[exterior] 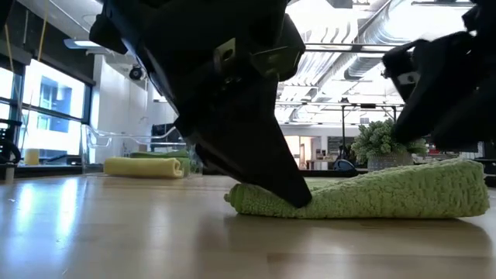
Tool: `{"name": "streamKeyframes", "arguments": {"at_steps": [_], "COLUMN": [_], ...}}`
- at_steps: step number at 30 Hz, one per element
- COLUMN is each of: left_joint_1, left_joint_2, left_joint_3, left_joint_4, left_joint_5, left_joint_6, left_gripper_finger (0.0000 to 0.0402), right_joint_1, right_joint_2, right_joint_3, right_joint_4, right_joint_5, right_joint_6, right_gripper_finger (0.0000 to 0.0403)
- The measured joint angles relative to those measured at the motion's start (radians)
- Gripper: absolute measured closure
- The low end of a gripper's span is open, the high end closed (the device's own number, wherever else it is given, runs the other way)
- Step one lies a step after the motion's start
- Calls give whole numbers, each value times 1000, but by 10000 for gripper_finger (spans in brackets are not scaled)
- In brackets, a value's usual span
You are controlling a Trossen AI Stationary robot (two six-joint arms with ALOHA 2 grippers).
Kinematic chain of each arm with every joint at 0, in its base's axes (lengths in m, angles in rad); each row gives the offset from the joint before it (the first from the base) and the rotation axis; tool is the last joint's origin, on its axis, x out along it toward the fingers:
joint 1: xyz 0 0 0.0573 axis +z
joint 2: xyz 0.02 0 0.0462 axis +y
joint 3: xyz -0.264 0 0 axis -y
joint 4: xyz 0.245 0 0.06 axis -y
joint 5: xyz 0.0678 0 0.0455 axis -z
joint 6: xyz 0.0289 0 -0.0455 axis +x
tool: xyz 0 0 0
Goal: Roll microfiber towels into tight, uniform cylinder then place into a basket
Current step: Roll the light green microfiber cloth
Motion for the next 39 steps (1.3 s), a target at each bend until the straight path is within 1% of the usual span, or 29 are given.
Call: {"name": "streamKeyframes", "arguments": {"at_steps": [2, 6, 10, 13, 18, 20, 25, 28, 31, 34, 39], "left_joint_1": [0, 0, 0, 0, 0, 0, 0, 0, -1, -1, 0], "left_joint_2": [0, 0, 0, 1, 2, 2, 4, 4, 3, -9, -44], "left_joint_3": [0, -1, -1, -1, -2, -2, -3, -4, -4, -4, -4], "left_joint_4": [4, 10, 16, 23, 37, 39, 64, 81, 86, 75, 47], "left_joint_5": [-3, -5, -8, -8, -8, -8, -11, -16, -44, -59, -67], "left_joint_6": [-22, -36, -39, -50, -56, -68, -70, -70, -68, -33, 48], "left_gripper_finger": [302, 302, 302, 302, 302, 302, 302, 302, 302, 302, 302], "right_joint_1": [0, -3, -5, -4, -3, -3, 3, 14, 23, 28, 29], "right_joint_2": [29, 64, 66, 66, 66, 64, 58, 58, 59, 59, 59], "right_joint_3": [60, 166, 227, 234, 187, 161, 99, 75, 67, 66, 65], "right_joint_4": [-113, -386, -574, -582, -575, -550, -496, -462, -463, -480, -502], "right_joint_5": [-6, -9, -33, -39, -46, -46, -41, -26, -15, -8, -20], "right_joint_6": [30, 148, 257, 280, 369, 430, 568, 611, 682, 768, 878], "right_gripper_finger": [285, 285, 279, 259, 216, 210, 209, 224, 255, 298, 381]}}
